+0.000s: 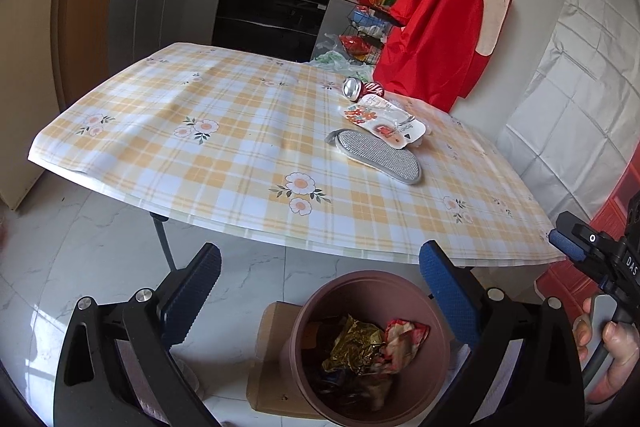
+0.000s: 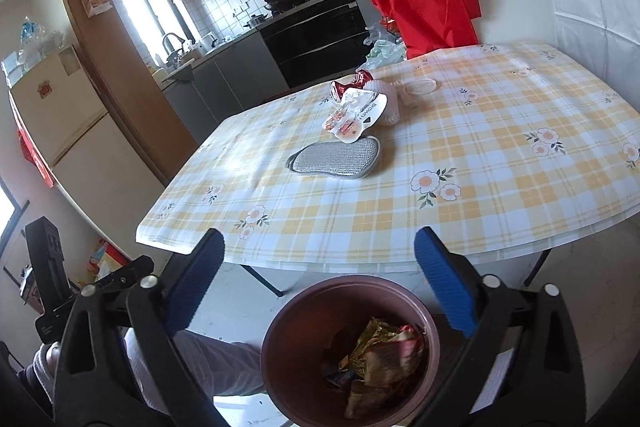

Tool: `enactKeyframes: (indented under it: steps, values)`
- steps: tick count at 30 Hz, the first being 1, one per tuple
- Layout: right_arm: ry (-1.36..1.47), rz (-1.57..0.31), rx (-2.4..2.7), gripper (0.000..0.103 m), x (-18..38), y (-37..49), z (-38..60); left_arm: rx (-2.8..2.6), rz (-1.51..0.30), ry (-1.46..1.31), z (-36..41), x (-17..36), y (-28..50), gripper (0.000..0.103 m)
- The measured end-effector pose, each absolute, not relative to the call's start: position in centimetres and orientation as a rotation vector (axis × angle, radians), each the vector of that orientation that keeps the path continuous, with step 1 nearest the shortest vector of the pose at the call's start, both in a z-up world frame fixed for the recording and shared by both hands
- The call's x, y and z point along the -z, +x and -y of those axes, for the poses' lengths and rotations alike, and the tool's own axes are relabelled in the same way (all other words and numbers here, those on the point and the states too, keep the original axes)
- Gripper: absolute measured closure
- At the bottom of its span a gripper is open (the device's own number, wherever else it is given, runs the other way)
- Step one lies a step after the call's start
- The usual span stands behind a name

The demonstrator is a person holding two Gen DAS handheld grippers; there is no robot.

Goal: Collect trash
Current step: 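Grasp the grey mesh pad with the left gripper while the right gripper grasps the white printed tray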

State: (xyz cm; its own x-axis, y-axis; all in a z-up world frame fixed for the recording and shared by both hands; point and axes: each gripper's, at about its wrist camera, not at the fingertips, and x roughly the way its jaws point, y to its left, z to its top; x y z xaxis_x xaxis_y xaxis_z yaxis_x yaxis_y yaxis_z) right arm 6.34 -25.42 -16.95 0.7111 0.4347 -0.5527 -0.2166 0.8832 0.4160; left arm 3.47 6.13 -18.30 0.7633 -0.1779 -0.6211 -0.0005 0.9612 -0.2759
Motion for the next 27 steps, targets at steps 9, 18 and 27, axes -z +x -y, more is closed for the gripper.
enactKeyframes:
  steps: [9, 18, 27]
  values:
    - [0.15, -0.777, -0.319, 0.006, 18.6, 8.9, 24.2, 0.071, -0.699, -0.239, -6.7, 18.9, 4.6, 0.006]
    - [0.072, -0.829, -0.262, 0.006, 19.8, 14.7, 24.1, 0.116, -0.76, -0.262, -6.8, 19.8, 9.3, 0.006]
    - [0.151, -0.834, -0.27, 0.006, 21.6, 20.8, 25.0, 0.259, -0.878, -0.373, -2.7, 22.3, 19.6, 0.019]
